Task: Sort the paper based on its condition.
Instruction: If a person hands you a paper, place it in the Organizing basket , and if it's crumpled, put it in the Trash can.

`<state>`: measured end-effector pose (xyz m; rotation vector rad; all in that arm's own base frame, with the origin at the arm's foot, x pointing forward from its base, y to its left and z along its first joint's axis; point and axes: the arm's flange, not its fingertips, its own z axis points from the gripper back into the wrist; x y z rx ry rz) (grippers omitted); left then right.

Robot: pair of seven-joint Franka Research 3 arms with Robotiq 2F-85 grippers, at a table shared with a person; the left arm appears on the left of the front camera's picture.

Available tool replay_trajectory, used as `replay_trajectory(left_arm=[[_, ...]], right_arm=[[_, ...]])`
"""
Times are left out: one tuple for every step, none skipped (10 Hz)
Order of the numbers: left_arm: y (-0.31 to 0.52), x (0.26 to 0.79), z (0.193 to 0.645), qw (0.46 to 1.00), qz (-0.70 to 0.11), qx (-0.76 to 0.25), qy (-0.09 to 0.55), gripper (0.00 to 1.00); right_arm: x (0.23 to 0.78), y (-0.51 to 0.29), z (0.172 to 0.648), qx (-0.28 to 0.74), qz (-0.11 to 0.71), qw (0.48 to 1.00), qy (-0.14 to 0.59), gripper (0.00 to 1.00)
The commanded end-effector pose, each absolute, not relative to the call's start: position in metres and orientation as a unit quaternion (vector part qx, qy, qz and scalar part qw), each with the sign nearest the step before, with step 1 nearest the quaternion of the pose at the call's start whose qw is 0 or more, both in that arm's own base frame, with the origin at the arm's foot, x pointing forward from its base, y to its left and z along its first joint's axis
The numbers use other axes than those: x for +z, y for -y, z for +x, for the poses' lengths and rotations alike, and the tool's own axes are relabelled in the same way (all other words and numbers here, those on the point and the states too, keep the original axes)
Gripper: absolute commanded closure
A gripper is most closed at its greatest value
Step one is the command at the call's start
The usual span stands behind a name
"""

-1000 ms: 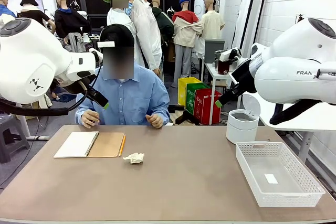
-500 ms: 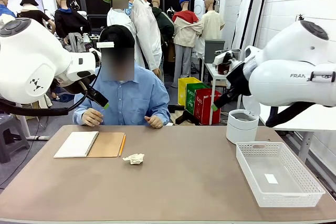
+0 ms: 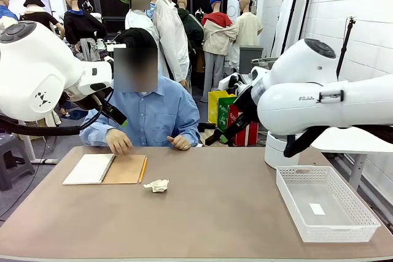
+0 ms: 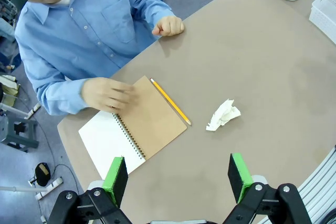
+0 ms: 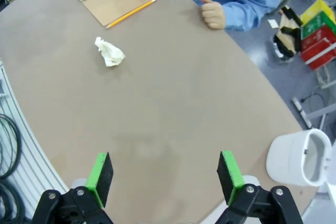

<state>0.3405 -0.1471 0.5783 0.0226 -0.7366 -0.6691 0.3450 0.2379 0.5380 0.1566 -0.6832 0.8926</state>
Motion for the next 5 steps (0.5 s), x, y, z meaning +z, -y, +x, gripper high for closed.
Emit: replay_trajectory(left_arm=[[0.147, 0.578, 0.341, 0.878, 0.012, -0.322, 0.353, 0.0], [0.147, 0.578, 0.341, 0.878, 0.012, -0.322, 0.353, 0.0], [0.147, 0.578, 0.341, 0.878, 0.012, -0.322, 0.353, 0.0], [0.147, 0.578, 0.341, 0.878, 0.012, -0.322, 0.353, 0.0], [0.147, 0.578, 0.341, 0.878, 0.012, -0.322, 0.353, 0.0]], right_arm=[[0.525, -0.251, 0.36, 0.429, 0.087, 0.838, 0.326, 0.0], [0.521, -0.253, 0.363, 0.431, 0.086, 0.839, 0.321, 0.0], [0.521, -0.253, 0.363, 0.431, 0.085, 0.84, 0.317, 0.0], [0.528, -0.246, 0.36, 0.437, 0.081, 0.838, 0.315, 0.0], [0.517, -0.251, 0.359, 0.425, 0.074, 0.846, 0.315, 0.0]])
